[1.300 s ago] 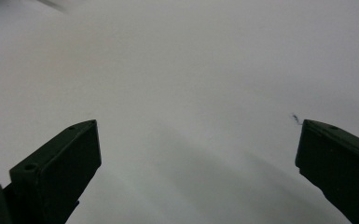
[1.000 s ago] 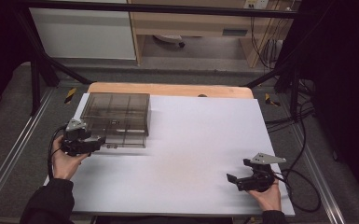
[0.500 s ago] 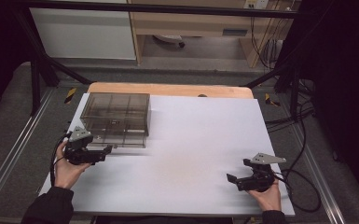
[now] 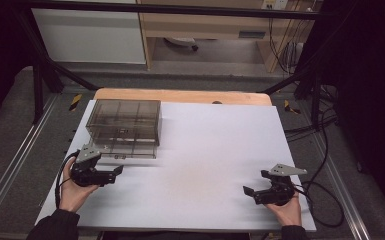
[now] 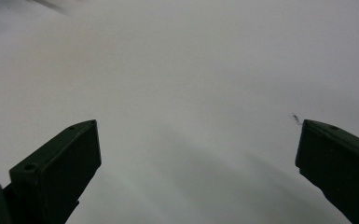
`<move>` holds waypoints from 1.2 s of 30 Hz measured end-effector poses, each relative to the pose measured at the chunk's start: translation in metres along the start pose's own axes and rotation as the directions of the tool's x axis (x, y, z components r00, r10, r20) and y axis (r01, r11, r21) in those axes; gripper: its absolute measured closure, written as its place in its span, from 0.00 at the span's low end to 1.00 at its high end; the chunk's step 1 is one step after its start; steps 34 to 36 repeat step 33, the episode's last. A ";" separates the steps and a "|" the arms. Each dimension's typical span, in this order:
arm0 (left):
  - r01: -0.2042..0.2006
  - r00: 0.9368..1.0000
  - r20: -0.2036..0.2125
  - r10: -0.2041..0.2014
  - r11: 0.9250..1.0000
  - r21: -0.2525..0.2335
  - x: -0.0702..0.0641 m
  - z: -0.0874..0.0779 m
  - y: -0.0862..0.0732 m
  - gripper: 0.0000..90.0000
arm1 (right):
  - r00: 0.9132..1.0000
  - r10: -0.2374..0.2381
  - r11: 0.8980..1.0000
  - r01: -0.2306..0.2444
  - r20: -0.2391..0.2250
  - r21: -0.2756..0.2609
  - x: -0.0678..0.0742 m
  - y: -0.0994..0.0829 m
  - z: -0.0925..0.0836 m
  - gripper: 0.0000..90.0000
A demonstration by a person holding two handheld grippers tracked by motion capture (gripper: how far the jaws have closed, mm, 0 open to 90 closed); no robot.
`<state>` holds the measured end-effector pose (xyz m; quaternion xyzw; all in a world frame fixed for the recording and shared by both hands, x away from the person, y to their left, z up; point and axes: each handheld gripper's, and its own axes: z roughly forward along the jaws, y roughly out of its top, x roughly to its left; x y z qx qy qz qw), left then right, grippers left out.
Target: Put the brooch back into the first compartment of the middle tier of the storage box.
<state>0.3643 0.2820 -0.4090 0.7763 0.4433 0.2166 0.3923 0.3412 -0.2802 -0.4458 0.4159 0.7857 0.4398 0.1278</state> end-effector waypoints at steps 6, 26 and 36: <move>0.002 1.000 0.010 -0.002 1.000 0.008 -0.002 0.000 -0.011 0.06 | 1.000 0.000 1.000 0.000 -0.002 0.002 0.000 0.000 0.000 0.01; 0.014 0.999 0.041 -0.015 1.000 0.011 0.002 0.002 -0.035 0.07 | 1.000 0.008 1.000 -0.008 -0.003 0.004 0.000 0.000 0.001 0.01; 0.014 0.999 0.041 -0.015 1.000 0.010 0.002 0.003 -0.036 0.07 | 1.000 0.009 1.000 -0.008 -0.002 0.007 0.000 0.000 0.001 0.01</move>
